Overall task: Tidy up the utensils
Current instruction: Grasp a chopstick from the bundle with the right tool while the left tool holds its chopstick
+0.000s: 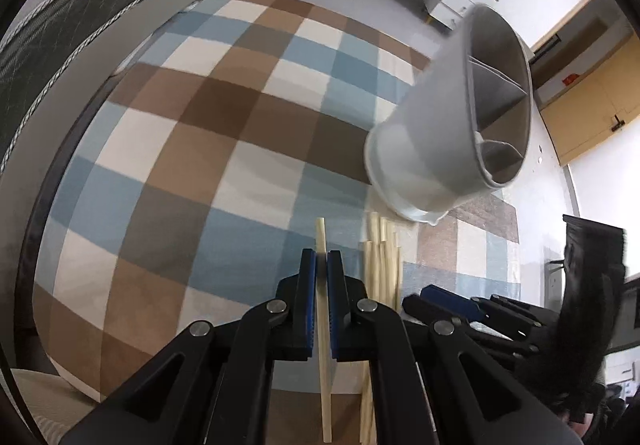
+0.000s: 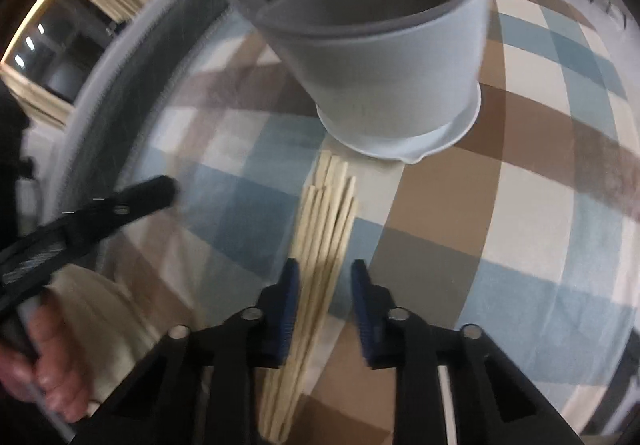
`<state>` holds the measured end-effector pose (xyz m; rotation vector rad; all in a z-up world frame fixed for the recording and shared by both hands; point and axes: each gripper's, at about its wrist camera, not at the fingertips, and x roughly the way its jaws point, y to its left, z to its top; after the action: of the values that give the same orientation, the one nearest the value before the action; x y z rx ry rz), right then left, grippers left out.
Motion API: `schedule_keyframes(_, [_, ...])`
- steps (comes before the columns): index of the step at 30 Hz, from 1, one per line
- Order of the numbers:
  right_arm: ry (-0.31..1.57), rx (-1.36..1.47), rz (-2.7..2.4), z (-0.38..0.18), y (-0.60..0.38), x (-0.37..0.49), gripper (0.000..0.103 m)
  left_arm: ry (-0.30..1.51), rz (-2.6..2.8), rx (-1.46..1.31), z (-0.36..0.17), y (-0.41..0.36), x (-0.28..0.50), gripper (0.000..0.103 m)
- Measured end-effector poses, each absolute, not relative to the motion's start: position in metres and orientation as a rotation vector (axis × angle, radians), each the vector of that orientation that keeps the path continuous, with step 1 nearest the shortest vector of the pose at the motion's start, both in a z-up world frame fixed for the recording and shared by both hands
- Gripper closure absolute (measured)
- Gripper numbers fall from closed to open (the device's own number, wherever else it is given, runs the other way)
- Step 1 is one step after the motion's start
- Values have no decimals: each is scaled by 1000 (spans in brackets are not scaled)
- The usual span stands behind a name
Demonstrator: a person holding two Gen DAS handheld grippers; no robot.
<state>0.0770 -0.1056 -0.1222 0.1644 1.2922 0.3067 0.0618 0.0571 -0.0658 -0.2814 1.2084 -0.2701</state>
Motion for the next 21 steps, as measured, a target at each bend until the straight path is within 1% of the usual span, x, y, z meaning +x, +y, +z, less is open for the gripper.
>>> schedule_keyframes(4, [1308, 160, 248, -130, -108, 84, 84, 1211, -250, -333, -68, 71, 67, 102])
schedule_keyframes(6, [1330, 143, 227, -134, -106, 87, 87, 1221, -255, -356, -70, 73, 68, 102])
schedule_keyframes(10, [1354, 97, 192, -138, -100, 92, 88, 1208, -268, -368, -65, 74, 69, 102])
schedule_keyframes(16, [1356, -77, 156, -134, -76, 94, 89, 1205, -278, -391, -63, 79, 70, 102])
schedule_keyframes(17, [1359, -105, 151, -133, -73, 93, 94, 1206, -277, -394, -63, 79, 70, 102])
schedule_keyframes(18, [1373, -135, 152, -135, -70, 93, 96, 1205, -275, -397, -63, 80, 70, 102])
schedule_keyframes(21, [1376, -114, 161, -138, -70, 92, 97, 1199, -280, -401, -62, 81, 70, 102])
